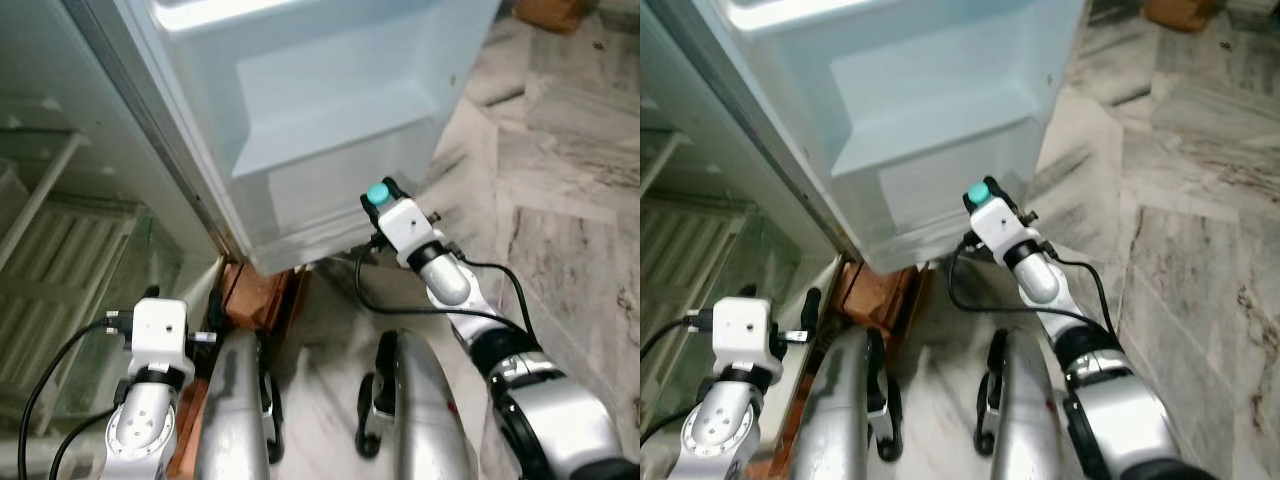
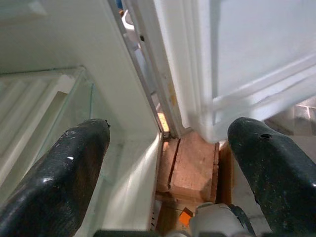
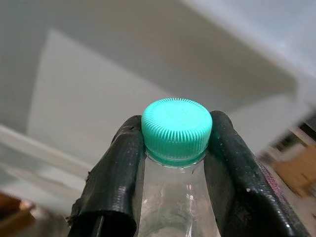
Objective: Restocking fridge
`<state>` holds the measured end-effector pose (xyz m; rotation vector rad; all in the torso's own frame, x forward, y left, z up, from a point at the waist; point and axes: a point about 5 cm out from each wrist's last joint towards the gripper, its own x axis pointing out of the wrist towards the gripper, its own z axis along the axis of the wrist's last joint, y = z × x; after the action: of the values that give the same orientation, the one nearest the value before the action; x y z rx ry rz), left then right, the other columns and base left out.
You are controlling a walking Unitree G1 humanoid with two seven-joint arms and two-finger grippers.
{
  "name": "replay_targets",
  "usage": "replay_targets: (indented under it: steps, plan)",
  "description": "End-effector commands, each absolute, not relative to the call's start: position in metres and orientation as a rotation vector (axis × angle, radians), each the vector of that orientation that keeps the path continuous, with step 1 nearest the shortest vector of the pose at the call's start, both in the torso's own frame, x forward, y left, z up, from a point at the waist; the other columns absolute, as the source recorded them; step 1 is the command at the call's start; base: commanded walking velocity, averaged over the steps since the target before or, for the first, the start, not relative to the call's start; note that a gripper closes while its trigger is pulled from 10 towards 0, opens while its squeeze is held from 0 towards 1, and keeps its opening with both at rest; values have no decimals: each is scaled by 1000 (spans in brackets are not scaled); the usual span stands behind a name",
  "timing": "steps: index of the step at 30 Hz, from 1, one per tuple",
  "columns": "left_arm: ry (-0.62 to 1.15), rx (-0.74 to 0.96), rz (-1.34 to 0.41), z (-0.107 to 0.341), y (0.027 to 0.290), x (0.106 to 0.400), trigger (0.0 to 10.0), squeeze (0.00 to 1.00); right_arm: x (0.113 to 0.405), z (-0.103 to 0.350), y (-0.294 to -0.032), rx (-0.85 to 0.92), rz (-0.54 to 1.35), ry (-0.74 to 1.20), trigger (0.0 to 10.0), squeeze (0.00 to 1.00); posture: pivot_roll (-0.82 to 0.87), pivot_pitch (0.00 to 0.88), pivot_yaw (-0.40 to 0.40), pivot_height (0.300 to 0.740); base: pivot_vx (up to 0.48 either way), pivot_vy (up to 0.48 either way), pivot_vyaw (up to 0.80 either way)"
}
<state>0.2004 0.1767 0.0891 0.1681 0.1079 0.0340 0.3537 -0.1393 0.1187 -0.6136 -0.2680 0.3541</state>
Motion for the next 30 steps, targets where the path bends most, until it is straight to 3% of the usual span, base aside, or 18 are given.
replay_targets:
  steps: [1,18,30]
  plan:
    - [107,191,56,92,182,196,10000,0,357,129,-131,-631,372,-323,10000,0,266,294,52,570,0,0,0]
    - [109,235,76,103,185,177,10000,0,365,187,-76,-501,496,-601,10000,0,316,356,67,570,0,0,0]
    - [148,244,82,106,185,160,10000,0,376,179,-95,-664,463,-485,10000,0,346,395,72,570,0,0,0]
